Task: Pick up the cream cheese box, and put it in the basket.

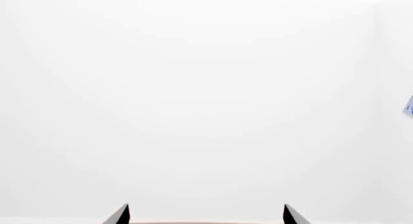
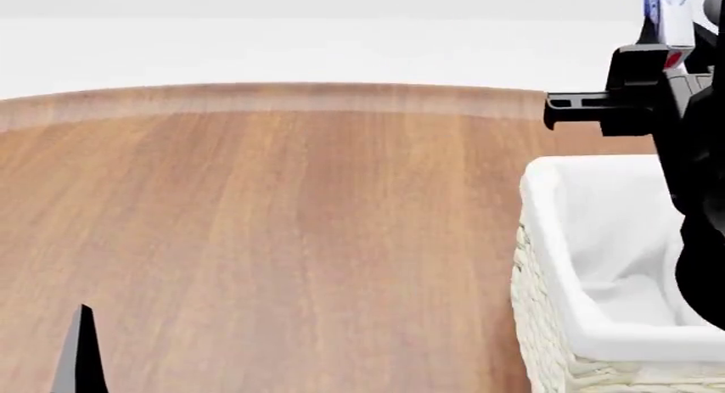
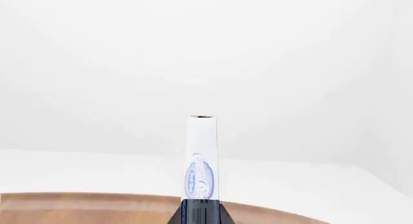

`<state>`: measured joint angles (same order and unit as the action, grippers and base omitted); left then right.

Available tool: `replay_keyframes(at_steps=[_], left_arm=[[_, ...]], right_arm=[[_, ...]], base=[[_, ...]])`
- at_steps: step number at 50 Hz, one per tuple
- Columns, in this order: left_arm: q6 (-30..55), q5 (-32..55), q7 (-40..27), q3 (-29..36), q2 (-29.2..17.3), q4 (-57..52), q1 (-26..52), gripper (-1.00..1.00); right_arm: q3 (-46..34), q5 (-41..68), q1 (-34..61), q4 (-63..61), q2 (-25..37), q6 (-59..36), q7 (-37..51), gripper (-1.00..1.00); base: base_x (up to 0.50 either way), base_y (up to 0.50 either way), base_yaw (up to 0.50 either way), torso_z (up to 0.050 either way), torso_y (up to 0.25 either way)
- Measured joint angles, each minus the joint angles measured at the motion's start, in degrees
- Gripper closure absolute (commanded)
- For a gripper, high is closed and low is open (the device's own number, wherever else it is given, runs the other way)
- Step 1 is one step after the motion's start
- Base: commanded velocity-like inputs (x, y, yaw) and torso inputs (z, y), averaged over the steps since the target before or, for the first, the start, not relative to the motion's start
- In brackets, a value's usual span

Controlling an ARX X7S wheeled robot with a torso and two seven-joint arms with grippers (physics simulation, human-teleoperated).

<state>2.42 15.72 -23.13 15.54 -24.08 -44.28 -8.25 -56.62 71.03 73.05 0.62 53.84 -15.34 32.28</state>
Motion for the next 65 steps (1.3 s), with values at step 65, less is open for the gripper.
replay_keyframes(at_steps=[65], left_arm=[[0.6,0.5,-0.9,0.9,-1.0,-0.1,0.9,-1.0]], right_arm=[[-13.1,1.0,14.4,53.2,-18.4,-40.7,-31.2,1.0]], base=[[0.0,0.0,0.0,0.0,0.001]])
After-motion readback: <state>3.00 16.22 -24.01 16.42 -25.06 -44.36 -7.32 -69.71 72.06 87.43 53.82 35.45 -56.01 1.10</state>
